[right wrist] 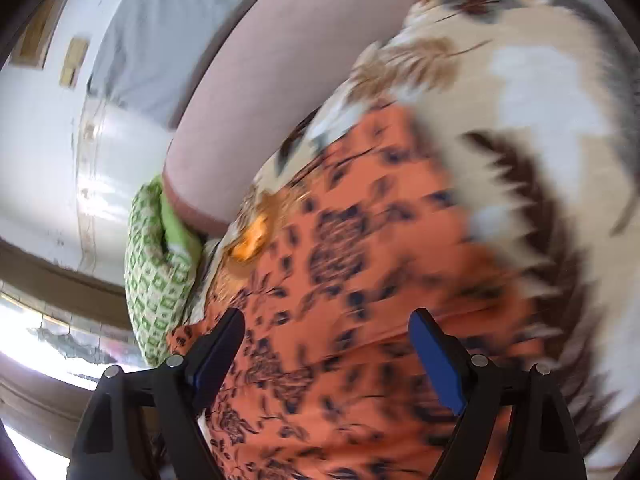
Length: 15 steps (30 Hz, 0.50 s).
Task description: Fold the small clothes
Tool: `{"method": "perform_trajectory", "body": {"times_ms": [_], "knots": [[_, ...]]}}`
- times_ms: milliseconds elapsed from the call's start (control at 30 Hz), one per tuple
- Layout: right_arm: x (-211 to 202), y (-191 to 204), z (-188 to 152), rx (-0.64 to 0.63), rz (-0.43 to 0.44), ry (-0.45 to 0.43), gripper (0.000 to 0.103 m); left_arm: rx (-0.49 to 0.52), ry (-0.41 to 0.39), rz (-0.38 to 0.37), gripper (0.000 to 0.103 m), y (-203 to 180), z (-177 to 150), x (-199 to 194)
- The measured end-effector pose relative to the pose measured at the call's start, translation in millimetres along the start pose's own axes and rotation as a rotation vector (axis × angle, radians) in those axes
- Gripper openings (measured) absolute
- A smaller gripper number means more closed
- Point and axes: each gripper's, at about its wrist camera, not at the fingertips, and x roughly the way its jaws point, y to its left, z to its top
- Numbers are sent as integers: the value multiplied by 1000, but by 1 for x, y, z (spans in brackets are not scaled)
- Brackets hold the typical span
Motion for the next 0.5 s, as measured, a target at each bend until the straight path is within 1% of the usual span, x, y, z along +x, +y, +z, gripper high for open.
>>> {"method": "perform_trajectory", "body": {"times_ms": [33, 67, 100, 167, 200, 233, 267, 300, 333, 367, 400, 433, 467, 500], "knots": [[-8, -6, 8, -15, -32, -19, 86, -3, 8, 16, 70, 1, 2, 8], [-13, -13, 15, -22, -57, -30, 86, -9, 23, 37, 64, 4, 5, 18], [-12, -15, 22, -31, -82, -26, 86, -9, 34, 63, 54, 6, 7, 27], [-6, -17, 34, -71, -102, 9, 86, 16, 4, 89, 53, 4, 9, 30], [11, -13, 37, -113, -157, 76, 85, 23, 2, 105, 52, 1, 10, 31], [25, -14, 37, -135, -206, 126, 75, 25, 2, 117, 52, 0, 10, 32], [36, -15, 36, -165, -270, 159, 64, 24, 0, 127, 52, 0, 10, 33], [39, -11, 36, -210, -333, 153, 40, 24, -1, 133, 52, 0, 11, 34], [35, -8, 36, -216, -311, 150, 20, 28, -3, 136, 52, 0, 11, 34], [27, -4, 37, -218, -293, 137, 18, 39, -9, 139, 52, -1, 10, 34], [17, 2, 38, -254, -318, 92, 18, 50, -12, 141, 52, -2, 10, 33], [16, 2, 39, -273, -351, 78, 18, 63, -16, 140, 53, -2, 8, 33], [23, -5, 40, -268, -388, 105, 18, 69, -19, 143, 54, -3, 9, 34], [35, -12, 39, -250, -406, 139, 18, 77, -21, 146, 55, -4, 8, 34]]}}
